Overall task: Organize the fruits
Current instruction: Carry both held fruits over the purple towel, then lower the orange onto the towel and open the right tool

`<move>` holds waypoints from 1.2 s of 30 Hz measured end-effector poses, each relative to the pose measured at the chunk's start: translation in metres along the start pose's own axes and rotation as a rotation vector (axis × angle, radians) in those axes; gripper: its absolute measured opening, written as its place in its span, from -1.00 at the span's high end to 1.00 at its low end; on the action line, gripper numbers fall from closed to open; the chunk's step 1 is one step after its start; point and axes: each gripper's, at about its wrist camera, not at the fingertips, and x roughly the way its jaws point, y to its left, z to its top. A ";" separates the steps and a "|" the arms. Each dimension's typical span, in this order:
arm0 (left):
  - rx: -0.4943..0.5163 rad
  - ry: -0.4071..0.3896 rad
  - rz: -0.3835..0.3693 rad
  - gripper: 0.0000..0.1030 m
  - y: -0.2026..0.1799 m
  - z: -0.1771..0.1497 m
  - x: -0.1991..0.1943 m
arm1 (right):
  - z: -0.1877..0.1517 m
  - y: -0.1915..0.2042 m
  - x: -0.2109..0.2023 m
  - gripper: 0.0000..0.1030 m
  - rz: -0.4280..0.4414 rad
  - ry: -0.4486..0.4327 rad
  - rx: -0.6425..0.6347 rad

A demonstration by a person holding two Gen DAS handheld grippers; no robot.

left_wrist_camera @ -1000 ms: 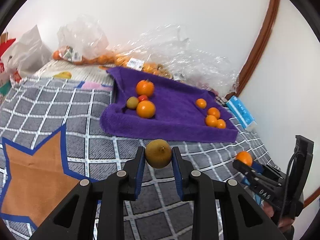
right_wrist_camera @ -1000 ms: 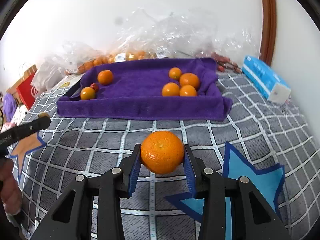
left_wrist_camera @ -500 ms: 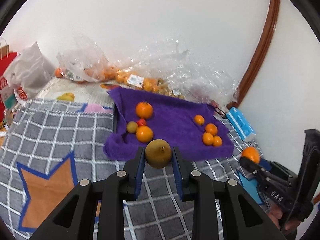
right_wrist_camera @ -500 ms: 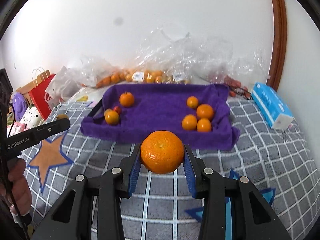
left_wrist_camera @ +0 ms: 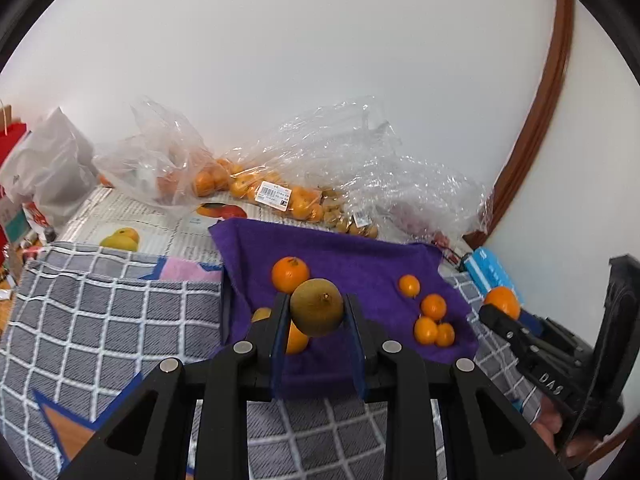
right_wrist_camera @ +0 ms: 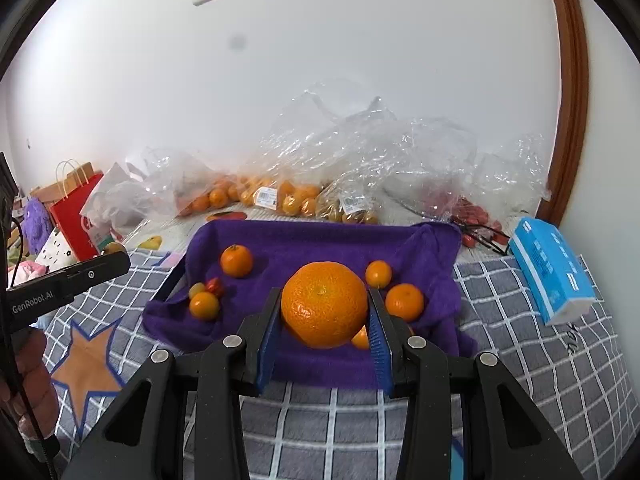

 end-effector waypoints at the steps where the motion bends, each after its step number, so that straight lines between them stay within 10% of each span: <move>1: -0.011 0.000 -0.004 0.51 0.001 0.003 0.004 | 0.002 -0.002 0.004 0.22 -0.002 -0.001 0.000; 36: -0.017 0.075 -0.054 0.51 0.008 -0.007 0.086 | -0.013 -0.028 0.124 0.21 0.011 0.114 0.035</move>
